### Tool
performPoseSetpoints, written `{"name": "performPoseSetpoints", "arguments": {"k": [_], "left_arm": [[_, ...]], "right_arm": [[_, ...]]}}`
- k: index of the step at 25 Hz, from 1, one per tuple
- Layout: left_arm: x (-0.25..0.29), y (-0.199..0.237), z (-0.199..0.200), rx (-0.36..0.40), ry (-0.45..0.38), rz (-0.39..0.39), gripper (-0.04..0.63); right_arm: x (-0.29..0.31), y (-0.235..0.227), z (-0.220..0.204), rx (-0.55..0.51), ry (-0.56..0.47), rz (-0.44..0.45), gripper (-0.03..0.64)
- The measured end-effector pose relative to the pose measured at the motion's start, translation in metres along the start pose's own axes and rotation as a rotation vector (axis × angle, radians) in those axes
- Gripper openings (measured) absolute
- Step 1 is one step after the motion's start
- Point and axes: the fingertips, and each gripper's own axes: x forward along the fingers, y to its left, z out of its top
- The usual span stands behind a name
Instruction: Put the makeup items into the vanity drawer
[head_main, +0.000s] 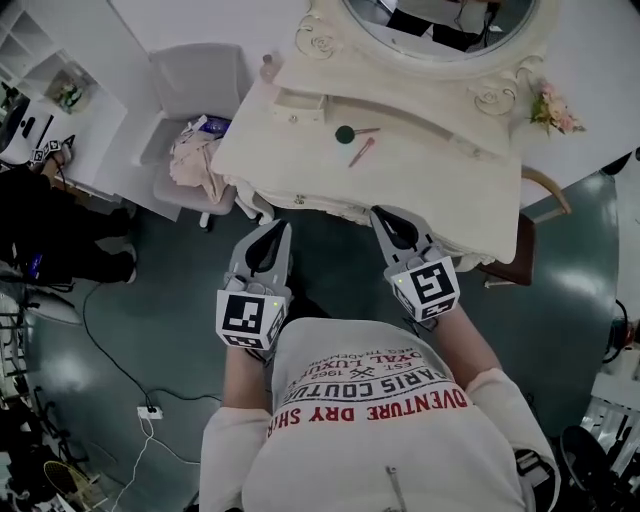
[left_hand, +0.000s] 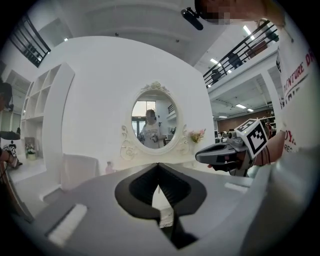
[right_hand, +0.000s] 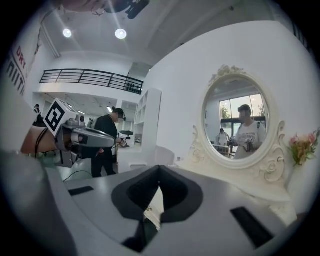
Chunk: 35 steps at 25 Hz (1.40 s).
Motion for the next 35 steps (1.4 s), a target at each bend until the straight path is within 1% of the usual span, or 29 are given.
{"name": "performPoseSetpoints", "arguments": {"k": [4, 7, 10, 13, 17, 21, 25, 28, 30, 34, 35], "left_arm": [[0.045, 0.059, 0.005, -0.011, 0.025, -0.080, 0.009], [0.079, 0.100, 0.013, 0.001, 0.032, -0.151, 0.009], [0.113, 0.147, 0.016, -0.011, 0.036, -0.200, 0.009], [0.144, 0.187, 0.015, -0.013, 0.049, -0.264, 0.009], [0.190, 0.218, 0.019, 0.003, 0.060, -0.369, 0.009], [0.226, 0.236, 0.019, -0.001, 0.073, -0.413, 0.009], [0.251, 0.228, 0.010, -0.029, 0.099, -0.471, 0.009], [0.260, 0.217, -0.004, -0.033, 0.128, -0.498, 0.009], [0.267, 0.213, -0.012, -0.033, 0.142, -0.500, 0.009], [0.285, 0.211, -0.028, -0.046, 0.168, -0.467, 0.009], [0.290, 0.211, -0.033, -0.042, 0.175, -0.457, 0.009]], "right_arm": [[0.065, -0.025, 0.004, 0.090, 0.057, -0.076, 0.006], [0.109, -0.042, 0.010, 0.096, 0.088, -0.137, 0.007], [0.153, -0.057, 0.016, 0.094, 0.119, -0.199, 0.008], [0.191, -0.069, 0.017, 0.129, 0.151, -0.258, 0.008], [0.226, -0.094, 0.011, 0.195, 0.201, -0.349, 0.008], [0.247, -0.111, -0.002, 0.205, 0.274, -0.413, 0.008], [0.252, -0.122, -0.019, 0.241, 0.324, -0.432, 0.008], [0.252, -0.132, -0.037, 0.269, 0.368, -0.441, 0.008], [0.256, -0.137, -0.052, 0.286, 0.399, -0.415, 0.008], [0.267, -0.147, -0.084, 0.315, 0.479, -0.318, 0.008], [0.269, -0.149, -0.094, 0.321, 0.505, -0.294, 0.022]]}}
